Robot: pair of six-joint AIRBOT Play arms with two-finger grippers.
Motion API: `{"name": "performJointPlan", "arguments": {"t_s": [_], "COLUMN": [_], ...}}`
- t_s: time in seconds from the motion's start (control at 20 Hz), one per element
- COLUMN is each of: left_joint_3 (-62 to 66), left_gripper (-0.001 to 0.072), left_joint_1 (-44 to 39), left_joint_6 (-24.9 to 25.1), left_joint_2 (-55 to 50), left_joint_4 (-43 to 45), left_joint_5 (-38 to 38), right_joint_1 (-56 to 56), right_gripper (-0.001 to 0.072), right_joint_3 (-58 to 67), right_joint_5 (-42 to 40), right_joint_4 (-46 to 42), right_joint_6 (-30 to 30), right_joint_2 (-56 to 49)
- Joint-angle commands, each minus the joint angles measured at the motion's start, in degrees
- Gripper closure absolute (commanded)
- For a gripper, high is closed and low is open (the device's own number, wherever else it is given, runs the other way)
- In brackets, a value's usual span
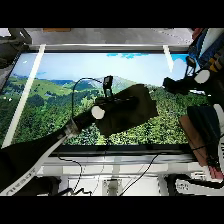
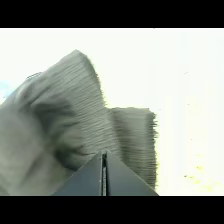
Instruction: Fold the clothes and pants, and hang the long-sleeved shirts on hangers.
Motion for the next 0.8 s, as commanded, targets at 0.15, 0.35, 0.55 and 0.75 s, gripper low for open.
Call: {"name": "performJointPlan", "arguments": {"t_s": [0.15, 0.35, 0.55, 0.75], "left_joint_3": [0.98, 0.96, 0.94, 0.85], "left_gripper": [0.0002, 0.0003, 0.0003, 0.0003], "left_joint_1": [-0.13, 4.81, 7.85, 8.5], "left_joint_6": [0.2, 0.2, 0.17, 0.2], "left_joint_2": [3.19, 7.1, 7.43, 7.32], "left_joint_4": [14.6, 17.9, 17.9, 17.92], "left_joint_5": [5.88, 2.62, -0.94, -6.84], "right_joint_1": [-7.56, -8.66, -1.31, 8.94], "right_gripper": [0.069, 0.0686, 0.0035, 0.0058], "right_joint_3": [-0.09, -0.07, -0.04, -0.02], "right_joint_5": [2.64, 14.8, 7.54, -5.53], "right_joint_4": [0.57, 26.84, 34.8, 12.0], "right_joint_6": [-17.55, -38.95, -40.79, -27.54], "right_joint_2": [-2.14, -7.69, -8.81, -8.94]}}
